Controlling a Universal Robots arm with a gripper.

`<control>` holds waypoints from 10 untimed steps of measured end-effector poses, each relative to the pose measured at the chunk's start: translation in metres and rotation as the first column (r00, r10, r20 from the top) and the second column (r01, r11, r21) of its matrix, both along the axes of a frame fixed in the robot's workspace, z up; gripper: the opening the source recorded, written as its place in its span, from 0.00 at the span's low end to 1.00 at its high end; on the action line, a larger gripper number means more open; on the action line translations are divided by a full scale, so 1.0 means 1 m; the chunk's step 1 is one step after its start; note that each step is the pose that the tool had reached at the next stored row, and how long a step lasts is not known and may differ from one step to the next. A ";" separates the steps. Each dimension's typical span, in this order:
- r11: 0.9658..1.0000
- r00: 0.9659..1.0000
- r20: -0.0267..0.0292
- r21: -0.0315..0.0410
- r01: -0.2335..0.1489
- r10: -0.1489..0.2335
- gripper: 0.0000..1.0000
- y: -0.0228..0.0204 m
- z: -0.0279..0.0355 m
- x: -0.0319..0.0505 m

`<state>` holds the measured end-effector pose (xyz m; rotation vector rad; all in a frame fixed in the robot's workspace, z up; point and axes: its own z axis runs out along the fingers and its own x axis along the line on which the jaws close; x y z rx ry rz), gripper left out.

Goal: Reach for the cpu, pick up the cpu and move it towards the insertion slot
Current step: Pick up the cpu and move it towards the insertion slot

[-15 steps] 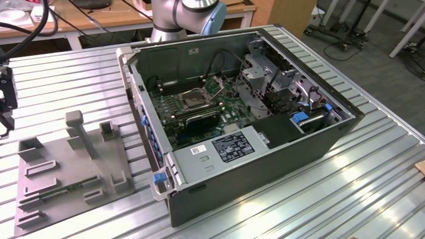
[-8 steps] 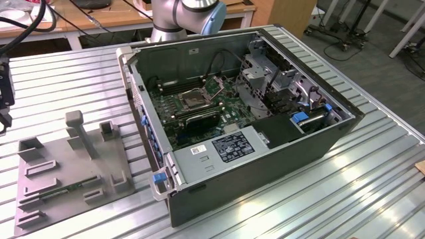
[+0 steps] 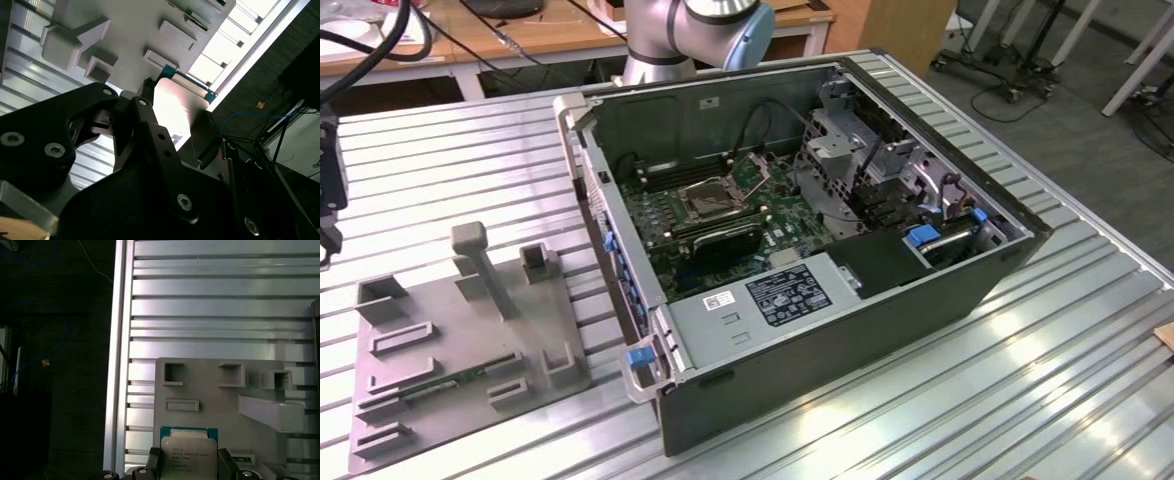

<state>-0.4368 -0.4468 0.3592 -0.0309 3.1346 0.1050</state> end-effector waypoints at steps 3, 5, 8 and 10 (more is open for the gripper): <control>1.000 1.000 0.000 0.000 0.000 0.000 0.54 0.0000 0.0001 0.0000; 1.000 1.000 0.000 0.000 0.000 0.000 0.54 0.0000 0.0002 0.0000; 1.000 1.000 0.000 0.000 0.000 0.000 0.54 0.0000 0.0002 0.0013; 1.000 1.000 0.000 0.000 0.000 0.000 0.54 0.0000 0.0002 0.0029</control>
